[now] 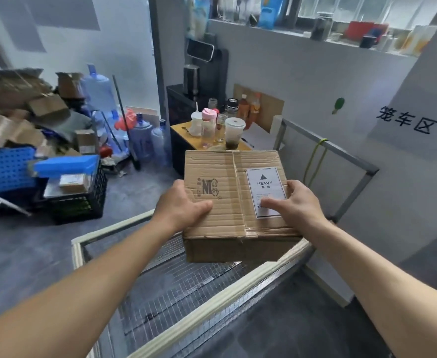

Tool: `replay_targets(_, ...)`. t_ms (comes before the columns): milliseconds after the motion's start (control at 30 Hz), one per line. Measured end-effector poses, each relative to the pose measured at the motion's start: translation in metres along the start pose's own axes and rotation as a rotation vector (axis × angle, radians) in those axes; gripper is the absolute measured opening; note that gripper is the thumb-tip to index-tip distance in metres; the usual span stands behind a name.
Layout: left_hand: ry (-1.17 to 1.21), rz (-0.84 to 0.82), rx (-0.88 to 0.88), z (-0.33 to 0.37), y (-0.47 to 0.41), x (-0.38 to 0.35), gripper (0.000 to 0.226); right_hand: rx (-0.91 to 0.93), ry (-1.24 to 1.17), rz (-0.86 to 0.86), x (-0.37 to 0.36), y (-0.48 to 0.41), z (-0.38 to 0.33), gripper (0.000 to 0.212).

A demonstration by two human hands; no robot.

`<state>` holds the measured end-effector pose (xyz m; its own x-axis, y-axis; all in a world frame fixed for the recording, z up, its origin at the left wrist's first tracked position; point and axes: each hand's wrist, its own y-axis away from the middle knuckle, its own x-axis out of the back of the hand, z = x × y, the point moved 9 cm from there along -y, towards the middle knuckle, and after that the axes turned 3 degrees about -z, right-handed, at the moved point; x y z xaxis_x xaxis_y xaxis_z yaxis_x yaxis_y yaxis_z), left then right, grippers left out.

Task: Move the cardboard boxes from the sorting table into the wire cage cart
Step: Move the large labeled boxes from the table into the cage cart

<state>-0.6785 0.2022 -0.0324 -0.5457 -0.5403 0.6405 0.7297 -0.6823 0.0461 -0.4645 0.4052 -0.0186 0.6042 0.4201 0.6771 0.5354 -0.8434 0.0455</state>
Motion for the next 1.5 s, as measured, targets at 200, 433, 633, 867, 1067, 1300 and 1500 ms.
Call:
replay_targets(200, 0.062, 0.021, 0.065, -0.047, -0.05, 0.002, 0.052, 0.014, 0.053, -0.078, -0.051, -0.059, -0.016, 0.064)
replay_targets(433, 0.052, 0.001, 0.145, -0.098, -0.098, 0.009, 0.054, 0.008, 0.09, -0.14, -0.118, -0.117, -0.026, 0.065)
replay_targets(633, 0.106, 0.024, 0.304, -0.167, -0.105, 0.01, 0.057, 0.033, 0.136, -0.295, -0.203, -0.15, -0.026, 0.066)
replay_targets(867, 0.12, 0.097, 0.514, -0.255, -0.085, -0.007, 0.057, 0.095, 0.147, -0.503, -0.311, -0.165, -0.005, 0.065)
replay_targets(1067, 0.204, 0.09, 0.697, -0.33, -0.061, -0.059, 0.059, 0.085, 0.194, -0.662, -0.388, -0.161, 0.043, 0.059)
replay_targets(1300, 0.299, 0.073, 0.808, -0.428, -0.046, -0.114, 0.067, 0.044, 0.238, -0.748, -0.477, -0.146, 0.106, 0.05)
replay_targets(1500, 0.264, 0.093, 0.874, -0.513, -0.04, -0.148, 0.081, 0.0, 0.242, -0.802, -0.564, -0.129, 0.163, 0.052)
